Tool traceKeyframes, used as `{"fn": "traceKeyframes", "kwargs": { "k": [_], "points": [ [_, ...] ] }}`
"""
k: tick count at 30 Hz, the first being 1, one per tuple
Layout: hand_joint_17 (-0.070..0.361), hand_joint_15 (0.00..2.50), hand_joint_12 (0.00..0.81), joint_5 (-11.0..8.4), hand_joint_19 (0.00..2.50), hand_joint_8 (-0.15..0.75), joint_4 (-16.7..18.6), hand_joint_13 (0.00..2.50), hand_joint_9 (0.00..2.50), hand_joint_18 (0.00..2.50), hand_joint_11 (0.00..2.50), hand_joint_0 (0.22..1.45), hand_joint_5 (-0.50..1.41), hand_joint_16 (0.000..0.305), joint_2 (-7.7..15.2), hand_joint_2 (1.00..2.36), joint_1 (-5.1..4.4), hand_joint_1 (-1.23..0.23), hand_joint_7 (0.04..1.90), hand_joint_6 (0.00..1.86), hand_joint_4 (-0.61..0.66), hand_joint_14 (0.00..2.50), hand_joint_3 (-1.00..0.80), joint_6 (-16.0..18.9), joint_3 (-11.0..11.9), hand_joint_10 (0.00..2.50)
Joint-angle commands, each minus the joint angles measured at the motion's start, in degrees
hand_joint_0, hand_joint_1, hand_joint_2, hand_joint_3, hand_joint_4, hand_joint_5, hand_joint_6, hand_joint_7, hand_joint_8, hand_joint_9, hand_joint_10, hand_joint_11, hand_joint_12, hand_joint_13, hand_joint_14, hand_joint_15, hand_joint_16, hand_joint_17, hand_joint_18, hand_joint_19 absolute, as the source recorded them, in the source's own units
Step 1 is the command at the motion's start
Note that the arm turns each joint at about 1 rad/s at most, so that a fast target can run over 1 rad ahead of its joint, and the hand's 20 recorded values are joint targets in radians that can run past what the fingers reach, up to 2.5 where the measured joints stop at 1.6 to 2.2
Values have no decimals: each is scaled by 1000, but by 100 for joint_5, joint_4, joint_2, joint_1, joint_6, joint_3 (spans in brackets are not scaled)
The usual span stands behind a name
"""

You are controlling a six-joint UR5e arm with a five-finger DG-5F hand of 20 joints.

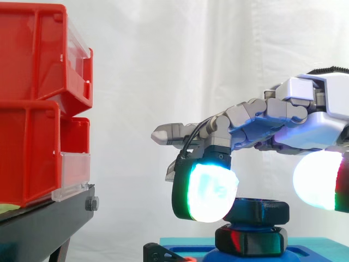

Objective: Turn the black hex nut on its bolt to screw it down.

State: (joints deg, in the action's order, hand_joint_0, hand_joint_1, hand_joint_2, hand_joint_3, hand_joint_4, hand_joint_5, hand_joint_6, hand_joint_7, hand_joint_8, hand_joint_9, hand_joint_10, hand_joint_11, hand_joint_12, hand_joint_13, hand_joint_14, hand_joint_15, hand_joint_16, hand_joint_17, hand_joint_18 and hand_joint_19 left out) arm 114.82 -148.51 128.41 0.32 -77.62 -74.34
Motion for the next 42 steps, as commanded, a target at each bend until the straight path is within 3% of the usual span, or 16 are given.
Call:
{"fn": "traceKeyframes", "kwargs": {
  "k": [1,21,28,34,42],
  "points": [
    [121,0,362,75,75,314,68,137,486,89,204,515,-118,54,0,1000,65,-435,1025,601,248,0,-500,-7,7,5],
    [121,0,363,462,68,312,139,138,488,85,209,517,-116,54,0,1000,346,-442,1039,586,243,0,-500,2,-2,5],
    [121,0,363,603,67,312,314,138,488,83,205,517,-112,54,0,1000,460,-443,1082,555,257,0,-500,10,-2,5],
    [120,0,363,629,67,311,332,137,488,82,205,517,-108,53,0,1000,425,-444,1137,519,259,0,-500,90,16,5],
    [120,0,363,515,72,312,341,138,487,83,209,517,-107,53,0,1000,223,-445,1158,500,265,0,-500,283,165,5]
  ]
}}
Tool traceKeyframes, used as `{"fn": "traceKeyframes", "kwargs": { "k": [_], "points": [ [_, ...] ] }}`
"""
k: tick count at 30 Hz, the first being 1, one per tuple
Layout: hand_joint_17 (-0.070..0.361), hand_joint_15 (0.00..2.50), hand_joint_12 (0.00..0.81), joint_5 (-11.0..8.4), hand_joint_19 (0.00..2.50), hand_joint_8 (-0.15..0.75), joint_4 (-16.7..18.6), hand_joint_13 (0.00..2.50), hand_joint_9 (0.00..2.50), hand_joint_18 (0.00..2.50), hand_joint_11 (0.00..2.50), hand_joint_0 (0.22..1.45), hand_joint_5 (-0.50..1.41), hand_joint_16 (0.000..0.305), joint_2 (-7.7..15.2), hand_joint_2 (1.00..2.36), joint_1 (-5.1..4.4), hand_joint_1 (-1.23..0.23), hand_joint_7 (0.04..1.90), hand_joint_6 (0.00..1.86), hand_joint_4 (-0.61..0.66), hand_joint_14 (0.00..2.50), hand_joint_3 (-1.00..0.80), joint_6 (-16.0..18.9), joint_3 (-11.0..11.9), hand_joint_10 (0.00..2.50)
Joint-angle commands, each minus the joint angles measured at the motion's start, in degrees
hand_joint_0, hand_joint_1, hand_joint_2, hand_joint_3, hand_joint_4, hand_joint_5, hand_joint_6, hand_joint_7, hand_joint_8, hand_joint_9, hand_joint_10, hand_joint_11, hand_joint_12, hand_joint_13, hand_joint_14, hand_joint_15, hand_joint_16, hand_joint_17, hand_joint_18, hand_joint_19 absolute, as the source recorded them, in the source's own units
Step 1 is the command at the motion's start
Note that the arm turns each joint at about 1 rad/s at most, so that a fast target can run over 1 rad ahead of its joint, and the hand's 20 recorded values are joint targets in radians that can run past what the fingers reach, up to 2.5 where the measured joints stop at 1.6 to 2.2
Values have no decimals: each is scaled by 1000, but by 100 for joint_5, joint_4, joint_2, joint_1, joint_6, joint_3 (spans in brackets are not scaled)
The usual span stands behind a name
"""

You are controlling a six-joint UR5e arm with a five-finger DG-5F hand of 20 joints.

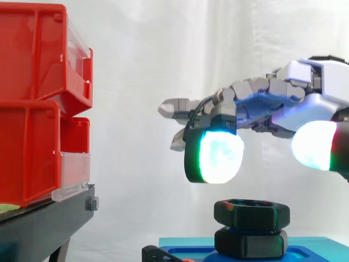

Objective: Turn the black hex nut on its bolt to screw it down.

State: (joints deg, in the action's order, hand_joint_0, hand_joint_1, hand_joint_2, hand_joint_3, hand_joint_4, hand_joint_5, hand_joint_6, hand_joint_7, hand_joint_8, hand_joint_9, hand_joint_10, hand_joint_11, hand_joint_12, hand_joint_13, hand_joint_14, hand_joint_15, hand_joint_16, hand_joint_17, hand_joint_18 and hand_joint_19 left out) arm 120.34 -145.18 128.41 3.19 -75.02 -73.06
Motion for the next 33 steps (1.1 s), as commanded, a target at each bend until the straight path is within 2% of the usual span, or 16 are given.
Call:
{"fn": "traceKeyframes", "kwargs": {
  "k": [1,2,4,5,6,9,11,14,20,22,33],
  "points": [
    [120,0,363,-72,71,312,34,138,487,83,209,517,-108,53,0,1000,-125,-445,1152,500,264,0,-500,13,37,4],
    [120,0,362,-152,73,312,104,137,487,84,205,517,-108,53,0,1000,-196,-444,1152,500,266,0,-500,31,37,5],
    [120,0,363,-213,74,310,122,137,487,84,210,517,-108,53,0,1000,-248,-444,1145,500,263,0,-500,13,37,5],
    [119,0,360,-362,101,307,95,110,463,44,235,516,-116,53,9,1000,-433,-424,1106,518,270,0,-500,4,37,5],
    [120,0,363,-398,70,310,78,136,487,84,210,517,-108,53,9,1000,-486,-444,1144,500,271,0,-500,13,37,5],
    [120,0,363,-661,63,311,-142,136,488,86,210,517,-109,53,0,1000,-574,-443,1144,500,263,0,-500,-22,37,5],
    [120,0,363,-679,69,310,-168,136,488,84,211,517,-110,53,0,1000,-591,-443,1136,500,272,0,-500,-31,37,5],
    [120,0,363,-749,76,311,-230,136,488,87,210,517,-105,53,0,1000,-679,-444,1165,500,260,0,-500,-48,37,5],
    [120,0,363,-749,73,313,-300,139,489,91,205,518,-109,53,9,1000,-688,-444,1108,548,246,0,-500,-57,28,5],
    [120,0,363,-749,70,314,-274,141,488,91,208,517,-111,53,0,1000,-688,-445,1087,563,241,0,-500,-66,-60,5],
    [120,0,361,-652,65,312,-309,144,492,96,219,518,-117,53,9,1000,-512,-447,1024,605,238,0,-500,-145,-68,5]
  ]
}}
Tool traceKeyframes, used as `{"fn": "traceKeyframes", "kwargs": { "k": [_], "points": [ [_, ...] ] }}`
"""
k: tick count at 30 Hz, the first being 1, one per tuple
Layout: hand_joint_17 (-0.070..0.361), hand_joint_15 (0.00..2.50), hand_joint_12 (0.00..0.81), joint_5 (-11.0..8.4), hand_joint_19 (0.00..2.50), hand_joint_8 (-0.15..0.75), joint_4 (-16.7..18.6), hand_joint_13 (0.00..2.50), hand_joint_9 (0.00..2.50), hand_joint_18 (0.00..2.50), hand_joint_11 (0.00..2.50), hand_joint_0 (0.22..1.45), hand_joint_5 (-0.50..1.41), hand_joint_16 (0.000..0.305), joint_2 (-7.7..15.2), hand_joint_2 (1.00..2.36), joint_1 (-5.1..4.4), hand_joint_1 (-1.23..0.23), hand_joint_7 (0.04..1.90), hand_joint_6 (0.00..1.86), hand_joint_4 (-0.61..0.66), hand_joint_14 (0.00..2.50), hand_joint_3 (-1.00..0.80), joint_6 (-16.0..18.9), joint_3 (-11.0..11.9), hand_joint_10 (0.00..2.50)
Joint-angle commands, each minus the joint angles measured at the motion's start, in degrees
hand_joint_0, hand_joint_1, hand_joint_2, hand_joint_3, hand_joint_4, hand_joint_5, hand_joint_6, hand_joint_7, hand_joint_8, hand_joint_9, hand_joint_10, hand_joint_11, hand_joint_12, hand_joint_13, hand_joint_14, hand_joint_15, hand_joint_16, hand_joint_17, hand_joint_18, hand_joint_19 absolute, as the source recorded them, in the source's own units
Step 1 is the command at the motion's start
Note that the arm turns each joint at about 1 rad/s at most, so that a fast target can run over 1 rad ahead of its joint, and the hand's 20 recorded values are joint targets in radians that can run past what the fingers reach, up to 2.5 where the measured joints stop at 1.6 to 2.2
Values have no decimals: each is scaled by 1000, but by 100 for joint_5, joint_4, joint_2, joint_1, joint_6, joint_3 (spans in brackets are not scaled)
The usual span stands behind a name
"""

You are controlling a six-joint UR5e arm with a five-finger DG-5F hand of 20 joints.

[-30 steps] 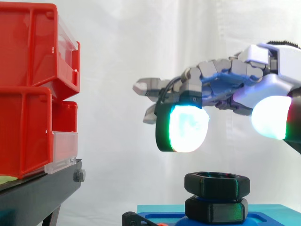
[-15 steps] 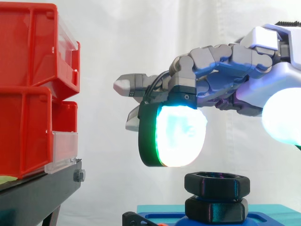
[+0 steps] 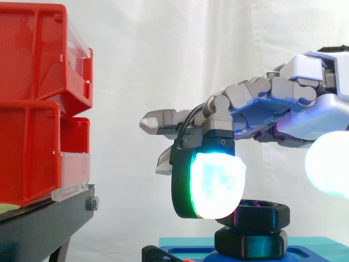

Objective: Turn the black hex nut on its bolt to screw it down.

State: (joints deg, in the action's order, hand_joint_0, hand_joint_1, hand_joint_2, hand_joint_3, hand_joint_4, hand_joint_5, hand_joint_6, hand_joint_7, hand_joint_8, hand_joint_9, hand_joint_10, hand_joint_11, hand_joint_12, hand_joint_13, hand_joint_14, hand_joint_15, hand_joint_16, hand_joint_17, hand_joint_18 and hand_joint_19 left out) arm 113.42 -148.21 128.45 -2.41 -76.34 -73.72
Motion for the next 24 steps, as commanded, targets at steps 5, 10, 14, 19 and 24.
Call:
{"fn": "traceKeyframes", "kwargs": {
  "k": [5,10,14,19,24],
  "points": [
    [120,0,361,154,74,312,-41,145,491,91,213,519,-118,53,4,1000,83,-447,1023,606,241,0,-500,-92,-2,5],
    [119,0,361,171,71,312,-103,145,491,89,215,519,-118,53,4,1000,109,-448,1021,606,241,0,-500,-127,-11,5],
    [119,0,361,206,79,311,-76,146,493,92,220,519,-118,53,4,1000,136,-448,1020,607,238,0,-500,-118,-11,5],
    [119,0,361,224,66,314,-76,146,493,95,218,519,-118,53,4,1000,162,-448,1018,608,238,0,-500,-127,-11,5],
    [119,0,362,224,73,314,-24,147,494,96,219,520,-118,53,4,1000,180,-448,1018,608,238,0,-500,-197,-11,5]
  ]
}}
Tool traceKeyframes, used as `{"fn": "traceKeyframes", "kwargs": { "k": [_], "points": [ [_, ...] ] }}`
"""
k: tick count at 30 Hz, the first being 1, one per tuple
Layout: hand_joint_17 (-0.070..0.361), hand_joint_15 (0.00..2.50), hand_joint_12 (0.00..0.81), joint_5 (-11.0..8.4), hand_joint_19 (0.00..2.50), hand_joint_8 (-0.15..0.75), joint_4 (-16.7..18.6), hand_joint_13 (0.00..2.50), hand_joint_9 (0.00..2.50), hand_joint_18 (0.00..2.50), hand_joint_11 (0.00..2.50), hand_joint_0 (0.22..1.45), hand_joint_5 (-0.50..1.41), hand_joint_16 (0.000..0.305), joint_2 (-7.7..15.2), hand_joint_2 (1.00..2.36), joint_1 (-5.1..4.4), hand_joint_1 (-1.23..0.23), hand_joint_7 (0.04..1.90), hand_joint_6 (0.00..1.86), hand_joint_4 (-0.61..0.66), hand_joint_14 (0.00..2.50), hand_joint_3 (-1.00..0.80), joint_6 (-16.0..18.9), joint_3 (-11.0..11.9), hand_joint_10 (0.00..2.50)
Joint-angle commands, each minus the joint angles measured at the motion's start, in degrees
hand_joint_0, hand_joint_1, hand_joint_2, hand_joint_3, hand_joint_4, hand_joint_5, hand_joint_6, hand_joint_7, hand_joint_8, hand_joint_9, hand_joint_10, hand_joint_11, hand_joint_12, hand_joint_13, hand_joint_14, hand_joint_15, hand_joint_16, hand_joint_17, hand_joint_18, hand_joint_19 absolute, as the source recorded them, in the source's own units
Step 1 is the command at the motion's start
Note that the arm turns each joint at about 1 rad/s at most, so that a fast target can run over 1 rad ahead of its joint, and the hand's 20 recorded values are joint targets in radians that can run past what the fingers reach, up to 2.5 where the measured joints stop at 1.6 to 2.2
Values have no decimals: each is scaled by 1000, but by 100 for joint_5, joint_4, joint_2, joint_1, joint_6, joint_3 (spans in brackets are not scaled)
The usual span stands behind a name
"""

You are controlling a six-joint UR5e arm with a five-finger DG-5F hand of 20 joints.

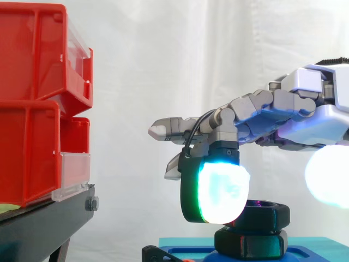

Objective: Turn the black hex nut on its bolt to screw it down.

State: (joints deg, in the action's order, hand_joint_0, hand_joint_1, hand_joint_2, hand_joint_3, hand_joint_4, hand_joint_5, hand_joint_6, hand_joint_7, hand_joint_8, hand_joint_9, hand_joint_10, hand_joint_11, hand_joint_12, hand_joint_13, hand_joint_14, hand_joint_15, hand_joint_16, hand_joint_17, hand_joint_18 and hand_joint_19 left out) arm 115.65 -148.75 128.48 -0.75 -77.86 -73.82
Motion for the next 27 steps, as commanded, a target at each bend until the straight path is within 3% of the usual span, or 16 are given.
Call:
{"fn": "traceKeyframes", "kwargs": {
  "k": [1,14,27],
  "points": [
    [119,0,361,1,71,312,39,146,495,95,217,519,-118,53,2,1000,14,-448,1018,608,248,0,-500,-54,-1,5],
    [119,0,361,80,73,312,144,151,494,94,211,520,-118,53,2,1000,137,-448,1020,605,240,0,-500,-80,-89,5],
    [119,0,363,300,71,312,276,152,495,91,212,520,-117,53,2,1000,295,-449,1023,601,248,0,-500,-71,-89,5]
  ]
}}
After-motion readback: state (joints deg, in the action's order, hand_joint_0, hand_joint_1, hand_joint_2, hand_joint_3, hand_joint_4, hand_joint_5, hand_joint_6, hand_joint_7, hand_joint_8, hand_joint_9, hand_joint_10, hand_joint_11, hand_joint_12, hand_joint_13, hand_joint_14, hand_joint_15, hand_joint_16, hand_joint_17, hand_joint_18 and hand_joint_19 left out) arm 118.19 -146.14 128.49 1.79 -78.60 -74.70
